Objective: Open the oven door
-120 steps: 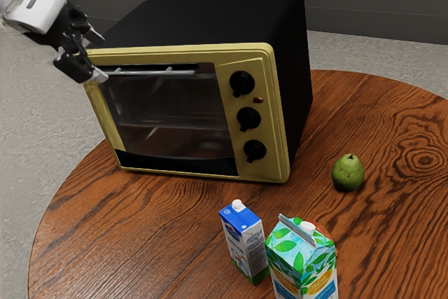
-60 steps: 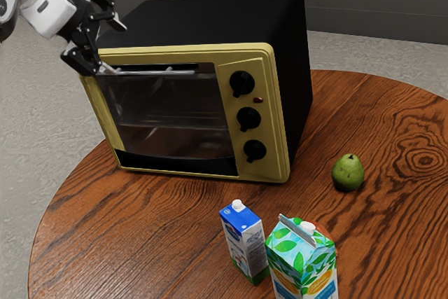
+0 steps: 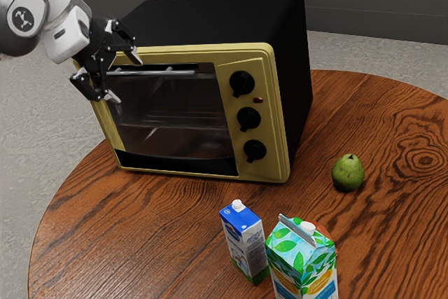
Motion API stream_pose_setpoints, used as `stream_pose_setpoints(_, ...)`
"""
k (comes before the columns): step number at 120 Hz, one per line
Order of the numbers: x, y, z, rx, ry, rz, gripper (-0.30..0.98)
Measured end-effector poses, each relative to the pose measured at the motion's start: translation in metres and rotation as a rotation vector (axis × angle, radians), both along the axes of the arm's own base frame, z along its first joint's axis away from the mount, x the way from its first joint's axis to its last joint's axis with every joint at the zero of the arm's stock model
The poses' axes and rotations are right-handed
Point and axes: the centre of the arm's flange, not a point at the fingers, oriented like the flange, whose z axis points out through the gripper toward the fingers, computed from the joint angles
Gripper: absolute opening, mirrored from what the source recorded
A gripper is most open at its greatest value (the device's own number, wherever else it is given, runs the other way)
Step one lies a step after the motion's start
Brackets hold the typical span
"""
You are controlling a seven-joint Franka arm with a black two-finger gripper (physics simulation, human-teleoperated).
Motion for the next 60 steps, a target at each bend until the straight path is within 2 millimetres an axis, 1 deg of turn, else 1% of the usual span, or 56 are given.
stream_pose_setpoints(22, 0.009, 0.001, -0.012, 0.014, 0.019, -0.035, 0.69)
stream_pose_setpoints(37, 0.013, 0.002, -0.016, 0.022, 0.024, -0.052, 0.72)
stream_pose_setpoints(42, 0.015, 0.001, -0.017, 0.024, 0.026, -0.058, 0.7)
stream_pose_setpoints(56, 0.014, 0.001, -0.019, 0.029, 0.03, -0.071, 0.69)
stream_pose_setpoints(60, 0.01, -0.001, -0.02, 0.028, 0.034, -0.076, 0.7)
